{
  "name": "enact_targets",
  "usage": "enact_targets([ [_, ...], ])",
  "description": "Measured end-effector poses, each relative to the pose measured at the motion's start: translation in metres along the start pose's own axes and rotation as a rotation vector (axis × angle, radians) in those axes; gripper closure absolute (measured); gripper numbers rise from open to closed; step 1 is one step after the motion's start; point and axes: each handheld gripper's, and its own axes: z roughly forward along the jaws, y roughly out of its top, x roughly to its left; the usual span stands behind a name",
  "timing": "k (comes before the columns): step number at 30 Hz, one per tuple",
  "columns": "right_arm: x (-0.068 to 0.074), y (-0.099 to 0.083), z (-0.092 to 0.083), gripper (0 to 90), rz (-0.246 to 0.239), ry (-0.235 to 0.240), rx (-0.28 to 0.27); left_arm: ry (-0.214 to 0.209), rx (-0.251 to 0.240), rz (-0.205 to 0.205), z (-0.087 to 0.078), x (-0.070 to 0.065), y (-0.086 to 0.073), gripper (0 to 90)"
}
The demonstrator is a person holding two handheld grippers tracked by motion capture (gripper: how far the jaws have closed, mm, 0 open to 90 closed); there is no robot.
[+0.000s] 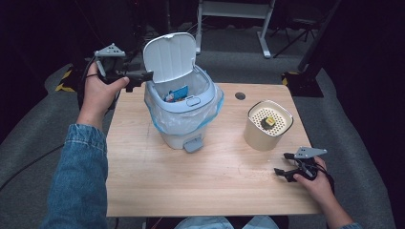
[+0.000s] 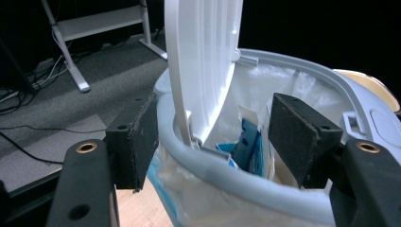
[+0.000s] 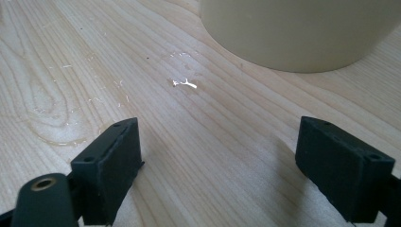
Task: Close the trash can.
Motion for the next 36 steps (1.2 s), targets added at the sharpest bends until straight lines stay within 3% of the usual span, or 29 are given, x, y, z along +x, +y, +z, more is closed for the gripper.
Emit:
enact_targets([
  [6,0.0,0.0,0.0,15.3,-0.002,0.003,0.0,-0.034,-0.029,0.0,0.003,-0.002,0.005,35.0],
  [12,0.0,0.0,0.0,15.3,-0.002,0.003,0.0,-0.022,-0.03,0.014,0.002,-0.006,0.008,33.6],
  [18,0.0,0.0,0.0,15.3,-0.003,0.003,0.0,-0.052,-0.054,0.041,-0.005,-0.015,0.016,35.2],
  [26,0.0,0.0,0.0,15.3,-0.002,0.003,0.0,-0.18,-0.064,0.095,0.005,-0.047,0.021,37.3],
  [29,0.0,0.0,0.0,15.3,-0.002,0.003,0.0,-0.198,-0.049,0.109,0.009,-0.056,0.02,37.8],
  [36,0.0,0.0,0.0,15.3,-0.002,0.004,0.0,-0.254,-0.003,0.083,0.023,-0.063,0.011,43.1],
])
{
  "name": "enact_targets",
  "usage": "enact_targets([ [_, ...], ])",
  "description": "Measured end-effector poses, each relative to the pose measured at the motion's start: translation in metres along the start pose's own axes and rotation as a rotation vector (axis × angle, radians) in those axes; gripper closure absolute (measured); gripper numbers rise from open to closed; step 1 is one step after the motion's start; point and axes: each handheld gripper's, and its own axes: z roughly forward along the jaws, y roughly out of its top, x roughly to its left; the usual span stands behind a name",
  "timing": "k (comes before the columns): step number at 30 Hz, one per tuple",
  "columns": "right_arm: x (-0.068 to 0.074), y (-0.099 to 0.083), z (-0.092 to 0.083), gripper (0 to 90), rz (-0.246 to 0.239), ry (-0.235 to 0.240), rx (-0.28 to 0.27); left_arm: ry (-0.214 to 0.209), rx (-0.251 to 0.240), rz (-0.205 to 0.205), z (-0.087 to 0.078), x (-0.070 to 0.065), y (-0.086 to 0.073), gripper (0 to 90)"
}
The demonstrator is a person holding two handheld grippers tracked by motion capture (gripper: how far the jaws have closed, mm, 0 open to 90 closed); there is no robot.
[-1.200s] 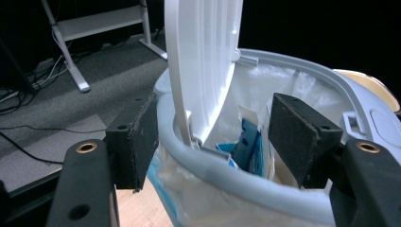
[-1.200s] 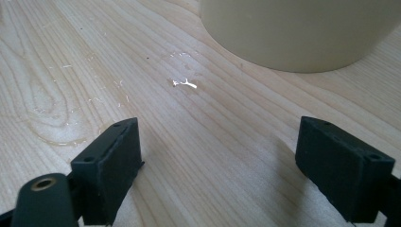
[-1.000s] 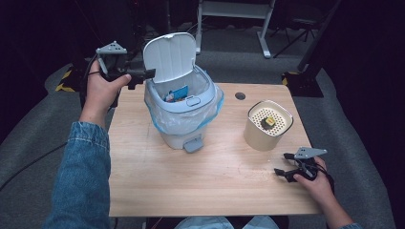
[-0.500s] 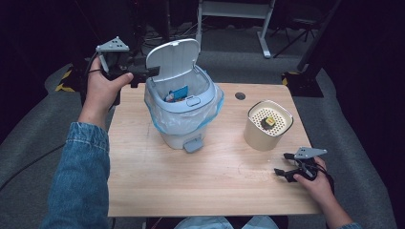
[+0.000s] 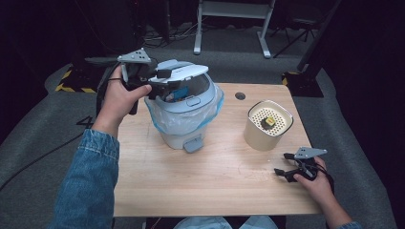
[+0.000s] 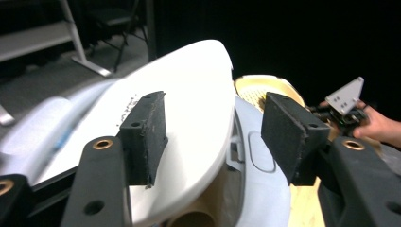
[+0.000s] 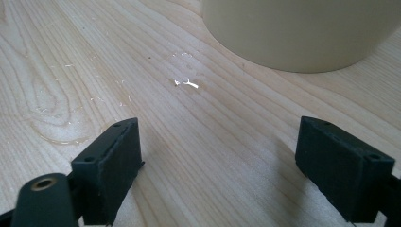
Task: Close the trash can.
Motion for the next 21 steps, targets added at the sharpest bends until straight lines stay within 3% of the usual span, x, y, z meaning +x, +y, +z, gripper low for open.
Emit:
enact_targets([
  [7,0.0,0.0,0.0,15.3,0.001,0.001,0.0,-0.051,0.036,-0.046,0.013,0.0,-0.01,50.2],
  [12,0.0,0.0,0.0,15.4,0.0,0.004,0.0,-0.033,0.063,-0.06,0.022,0.0,-0.011,56.2],
  [19,0.0,0.0,0.0,15.3,-0.001,0.003,0.0,-0.001,0.089,-0.046,0.03,0.0,-0.011,64.2],
  [21,0.0,0.0,0.0,15.3,-0.001,0.003,-0.001,0.01,0.096,-0.024,0.031,0.002,-0.01,67.0],
])
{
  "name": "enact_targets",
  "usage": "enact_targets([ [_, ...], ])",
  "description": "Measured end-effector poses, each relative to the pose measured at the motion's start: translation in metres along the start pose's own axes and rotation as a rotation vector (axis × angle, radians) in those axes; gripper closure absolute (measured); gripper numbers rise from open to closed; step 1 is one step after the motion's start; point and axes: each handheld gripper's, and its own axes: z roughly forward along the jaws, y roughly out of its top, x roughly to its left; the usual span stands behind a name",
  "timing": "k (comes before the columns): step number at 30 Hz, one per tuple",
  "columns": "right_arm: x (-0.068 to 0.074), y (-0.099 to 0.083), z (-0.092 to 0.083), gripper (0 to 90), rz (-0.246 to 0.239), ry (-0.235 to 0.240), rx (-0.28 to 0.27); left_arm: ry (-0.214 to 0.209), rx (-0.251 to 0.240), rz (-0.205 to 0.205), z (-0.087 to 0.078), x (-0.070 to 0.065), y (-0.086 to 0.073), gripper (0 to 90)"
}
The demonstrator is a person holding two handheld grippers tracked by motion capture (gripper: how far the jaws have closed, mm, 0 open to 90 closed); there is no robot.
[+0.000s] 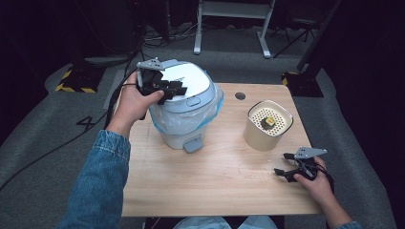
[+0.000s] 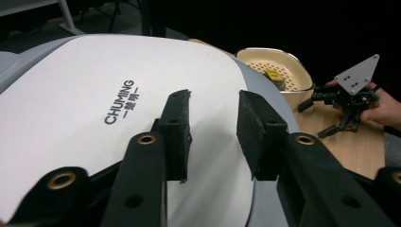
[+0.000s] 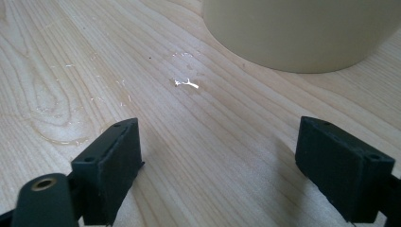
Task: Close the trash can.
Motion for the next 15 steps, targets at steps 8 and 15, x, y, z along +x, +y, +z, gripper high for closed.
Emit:
enact_targets([
  [8,0.0,0.0,0.0,15.3,-0.001,0.0,0.001,0.029,0.003,-0.013,0.004,0.001,0.001,79.8],
  [15,0.0,0.0,0.0,15.3,-0.003,0.002,0.0,0.087,0.059,0.045,0.012,-0.009,0.007,84.1],
])
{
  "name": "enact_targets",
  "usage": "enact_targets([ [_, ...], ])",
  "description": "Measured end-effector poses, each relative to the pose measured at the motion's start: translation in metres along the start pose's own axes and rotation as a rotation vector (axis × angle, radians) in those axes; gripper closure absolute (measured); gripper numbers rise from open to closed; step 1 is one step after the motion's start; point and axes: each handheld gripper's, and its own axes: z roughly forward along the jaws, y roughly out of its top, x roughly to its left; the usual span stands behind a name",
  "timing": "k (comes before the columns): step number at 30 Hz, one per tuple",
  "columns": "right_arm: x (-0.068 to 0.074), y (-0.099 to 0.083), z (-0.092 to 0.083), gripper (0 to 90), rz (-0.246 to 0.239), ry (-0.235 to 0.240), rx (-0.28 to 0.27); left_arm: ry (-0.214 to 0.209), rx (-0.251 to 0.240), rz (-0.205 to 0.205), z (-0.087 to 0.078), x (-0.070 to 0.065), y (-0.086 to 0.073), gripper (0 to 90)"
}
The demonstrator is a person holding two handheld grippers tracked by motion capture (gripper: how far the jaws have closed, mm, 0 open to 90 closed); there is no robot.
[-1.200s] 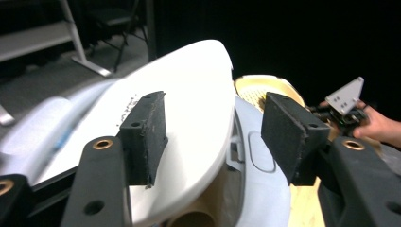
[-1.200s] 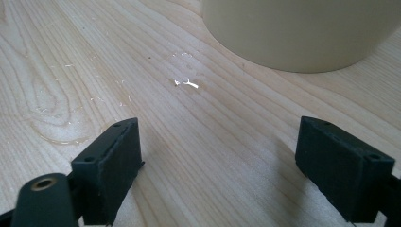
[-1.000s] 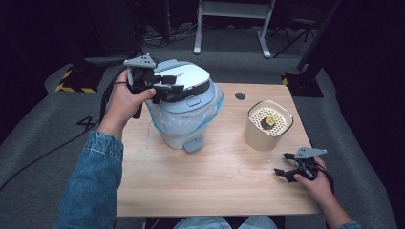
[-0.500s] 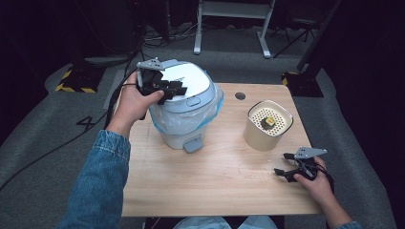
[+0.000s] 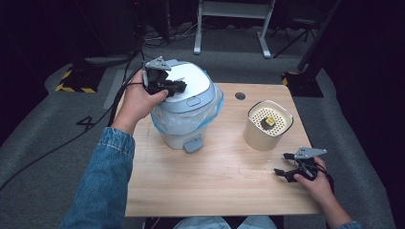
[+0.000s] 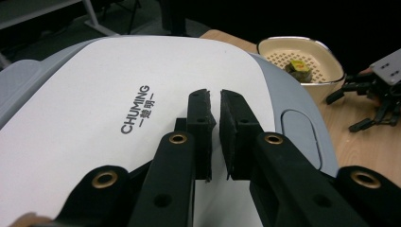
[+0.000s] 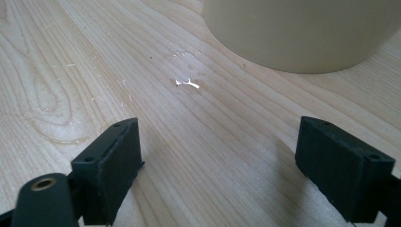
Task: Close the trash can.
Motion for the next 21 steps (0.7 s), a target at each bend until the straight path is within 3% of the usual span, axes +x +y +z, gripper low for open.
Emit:
enact_targets([
  [3,0.0,0.0,0.0,15.2,-0.002,0.002,0.001,-0.03,-0.029,0.005,0.006,-0.004,-0.001,84.1],
  [5,0.0,0.0,0.0,15.2,-0.002,0.002,0.001,-0.053,-0.05,-0.017,0.009,-0.006,-0.001,81.6],
  [7,0.0,0.0,0.0,15.2,-0.002,0.002,0.0,-0.058,-0.058,0.011,0.01,-0.009,0.0,65.3],
  [10,0.0,0.0,0.0,15.2,0.001,0.003,0.0,-0.079,-0.054,-0.011,0.004,-0.015,0.001,48.6],
  [15,-0.001,0.001,0.001,15.3,-0.001,0.006,0.0,-0.041,-0.1,0.003,-0.019,-0.02,-0.002,39.4],
  [21,-0.001,0.001,0.001,15.3,-0.002,0.006,0.001,0.01,-0.093,0.04,-0.043,-0.039,-0.017,32.2],
])
